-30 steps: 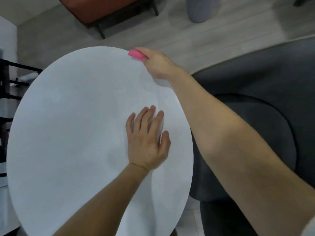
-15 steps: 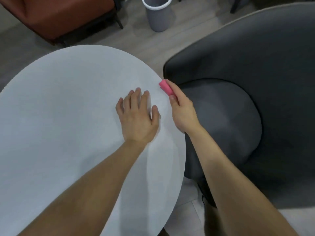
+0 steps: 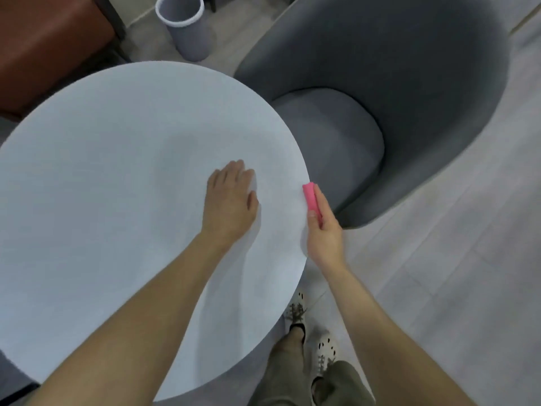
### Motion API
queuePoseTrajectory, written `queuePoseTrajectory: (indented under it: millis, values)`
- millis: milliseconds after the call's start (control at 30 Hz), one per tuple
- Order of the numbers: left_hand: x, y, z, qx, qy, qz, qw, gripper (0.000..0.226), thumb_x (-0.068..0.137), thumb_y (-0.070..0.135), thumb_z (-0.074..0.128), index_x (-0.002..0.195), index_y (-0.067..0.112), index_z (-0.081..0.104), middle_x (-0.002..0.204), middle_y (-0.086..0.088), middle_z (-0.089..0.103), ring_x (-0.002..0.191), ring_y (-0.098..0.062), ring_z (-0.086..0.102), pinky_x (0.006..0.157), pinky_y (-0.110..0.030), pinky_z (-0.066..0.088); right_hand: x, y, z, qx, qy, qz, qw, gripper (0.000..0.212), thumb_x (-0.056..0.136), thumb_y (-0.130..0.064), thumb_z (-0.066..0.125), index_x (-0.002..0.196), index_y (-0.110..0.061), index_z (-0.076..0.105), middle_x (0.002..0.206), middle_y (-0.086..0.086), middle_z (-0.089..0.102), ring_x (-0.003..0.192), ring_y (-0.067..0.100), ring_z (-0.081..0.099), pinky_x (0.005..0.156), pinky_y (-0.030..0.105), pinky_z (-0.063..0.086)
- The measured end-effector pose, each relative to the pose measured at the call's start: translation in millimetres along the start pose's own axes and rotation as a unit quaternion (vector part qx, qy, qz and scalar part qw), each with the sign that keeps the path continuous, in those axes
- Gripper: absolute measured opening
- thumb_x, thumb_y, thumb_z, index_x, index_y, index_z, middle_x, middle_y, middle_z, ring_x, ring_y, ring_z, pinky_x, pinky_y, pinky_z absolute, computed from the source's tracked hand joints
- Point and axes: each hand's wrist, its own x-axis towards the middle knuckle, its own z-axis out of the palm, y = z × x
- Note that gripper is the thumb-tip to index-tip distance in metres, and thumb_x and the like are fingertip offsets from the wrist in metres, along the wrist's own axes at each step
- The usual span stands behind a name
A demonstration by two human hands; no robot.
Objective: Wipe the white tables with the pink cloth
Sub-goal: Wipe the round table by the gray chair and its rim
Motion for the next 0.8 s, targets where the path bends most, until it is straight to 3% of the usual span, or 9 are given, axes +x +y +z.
queuePoseTrajectory:
  millis: [133,233,333,467,567,667,733,800]
  values:
    - [-101.9,13.6,13.7,-0.025,-0.031,0.052,0.998,0.053,0.100,0.022,0.064,0.152,0.010,0.057,0.166,-0.016,0.048,0.156,-0.034,0.042,0.130,-0.056,0.030,-79.7,20.5,6.3,-0.009,0.022,0.033,0.999,0.057,0.114,-0.014,0.043,0.166,-0.040,0.039,0.164,-0.024,0.045,0.149,0.009,0.049,0.126,0.041,0.041]
    - [-163.5,20.0,18.0,-0.017,-0.079,0.106,0.991,0.052,0.102,0.025,0.062,0.152,0.014,0.058,0.167,-0.011,0.048,0.156,-0.031,0.043,0.132,-0.052,0.030,-150.7,38.0,12.1,-0.054,0.023,0.054,0.997,0.056,0.114,-0.020,0.047,0.164,-0.044,0.040,0.158,-0.015,0.056,0.140,0.014,0.058,0.119,0.035,0.048]
    - [-213.5,16.6,8.4,-0.034,-0.128,0.152,0.979,0.042,0.100,0.019,0.064,0.141,0.014,0.069,0.159,-0.012,0.057,0.148,-0.033,0.052,0.127,-0.050,0.038,-218.4,54.0,20.6,-0.088,-0.053,0.082,0.991,0.052,0.112,-0.018,0.050,0.160,-0.040,0.050,0.146,-0.002,0.068,0.128,0.023,0.067,0.111,0.038,0.054]
    - [-265.2,1.1,-33.7,-0.005,-0.201,0.134,0.970,0.041,0.101,0.015,0.055,0.138,0.022,0.071,0.137,-0.001,0.070,0.126,-0.027,0.063,0.104,-0.042,0.051,-307.4,49.7,49.1,-0.137,-0.191,0.084,0.968,0.049,0.103,-0.018,0.057,0.150,-0.029,0.060,0.144,-0.008,0.069,0.132,0.013,0.064,0.111,0.026,0.049]
    - [-296.4,-21.0,-73.6,-0.017,-0.284,0.119,0.951,0.056,0.093,0.006,0.055,0.142,0.030,0.066,0.135,0.006,0.071,0.121,-0.021,0.066,0.099,-0.040,0.055,-358.2,33.0,57.0,-0.118,-0.143,0.099,0.978,0.036,0.103,-0.029,0.059,0.139,-0.029,0.063,0.135,-0.008,0.072,0.123,0.016,0.067,0.105,0.033,0.054]
    - [-320.8,-43.1,-111.9,-0.093,-0.337,0.127,0.928,0.065,0.088,0.007,0.065,0.146,0.036,0.061,0.137,0.014,0.068,0.119,-0.012,0.065,0.100,-0.034,0.056,-395.9,9.0,50.8,-0.093,-0.089,0.094,0.987,0.024,0.100,-0.042,0.060,0.122,-0.039,0.068,0.116,-0.020,0.069,0.104,0.009,0.068,0.086,0.027,0.054]
    - [-333.1,-52.6,-132.7,-0.152,-0.338,0.143,0.918,0.056,0.091,0.017,0.077,0.140,0.040,0.064,0.131,0.020,0.070,0.115,-0.004,0.066,0.098,-0.031,0.056,-416.6,-8.1,49.1,-0.077,-0.059,0.085,0.992,0.023,0.095,-0.048,0.060,0.115,-0.044,0.071,0.110,-0.020,0.069,0.099,0.006,0.067,0.081,0.027,0.052]
    - [-340.4,-58.5,-149.4,-0.216,-0.340,0.158,0.902,0.036,0.093,0.024,0.082,0.124,0.040,0.072,0.121,0.022,0.074,0.114,0.002,0.067,0.099,-0.030,0.057,-434.4,-26.2,54.3,-0.064,-0.041,0.074,0.994,0.024,0.093,-0.053,0.060,0.114,-0.048,0.071,0.112,-0.020,0.071,0.103,0.005,0.068,0.087,0.030,0.055]
